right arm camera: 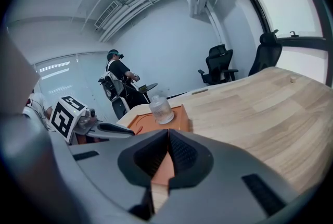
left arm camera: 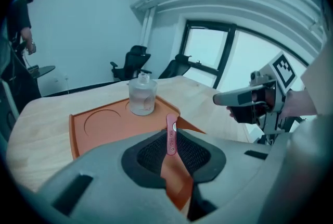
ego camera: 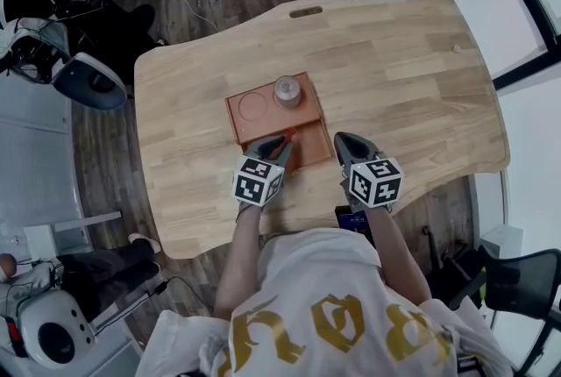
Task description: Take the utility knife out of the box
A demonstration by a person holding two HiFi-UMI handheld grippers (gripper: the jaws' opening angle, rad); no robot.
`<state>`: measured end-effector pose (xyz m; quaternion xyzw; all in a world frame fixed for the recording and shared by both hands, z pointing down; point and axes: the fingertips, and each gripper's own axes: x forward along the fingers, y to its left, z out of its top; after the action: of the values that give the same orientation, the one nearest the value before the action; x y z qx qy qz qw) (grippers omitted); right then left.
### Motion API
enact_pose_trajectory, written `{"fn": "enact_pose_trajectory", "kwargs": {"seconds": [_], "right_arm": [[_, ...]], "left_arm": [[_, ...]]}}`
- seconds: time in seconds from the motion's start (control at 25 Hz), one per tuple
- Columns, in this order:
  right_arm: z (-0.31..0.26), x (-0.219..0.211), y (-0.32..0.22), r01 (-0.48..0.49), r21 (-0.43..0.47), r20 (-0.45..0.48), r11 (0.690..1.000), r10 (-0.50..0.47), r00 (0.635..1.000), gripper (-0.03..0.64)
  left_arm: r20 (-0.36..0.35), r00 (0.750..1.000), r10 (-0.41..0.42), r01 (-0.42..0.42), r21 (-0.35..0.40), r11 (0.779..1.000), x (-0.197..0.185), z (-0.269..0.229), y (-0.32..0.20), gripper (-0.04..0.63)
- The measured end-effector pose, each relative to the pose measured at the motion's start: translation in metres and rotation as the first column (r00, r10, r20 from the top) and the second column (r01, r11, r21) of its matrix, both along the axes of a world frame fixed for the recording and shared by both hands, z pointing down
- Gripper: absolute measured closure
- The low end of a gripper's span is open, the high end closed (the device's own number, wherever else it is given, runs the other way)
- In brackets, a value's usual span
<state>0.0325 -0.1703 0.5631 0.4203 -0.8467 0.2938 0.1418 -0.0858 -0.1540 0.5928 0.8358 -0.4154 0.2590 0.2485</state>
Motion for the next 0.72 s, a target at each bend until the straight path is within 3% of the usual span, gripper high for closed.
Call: {"fn": "enact_pose_trajectory", "kwargs": {"seconds": [0.36, 0.72], "right_arm": [[-0.017, -0.007, 0.010, 0.015, 0.041, -0.001, 0.999, -0.015, 1.000, 0.604], [-0.047, -0.008, 0.016, 0.011, 0.121, 0.036, 0.993, -0.015, 0.999, 0.604]], "left_arm": [[-0.164, 0.983, -0.088, 0.102, 0.083, 0.991, -0.007, -0.042, 0.001, 0.535], [-0.244, 0.963, -0.113, 0.160, 0.184, 0.970, -0.010, -0.086, 0.008, 0.535]]}}
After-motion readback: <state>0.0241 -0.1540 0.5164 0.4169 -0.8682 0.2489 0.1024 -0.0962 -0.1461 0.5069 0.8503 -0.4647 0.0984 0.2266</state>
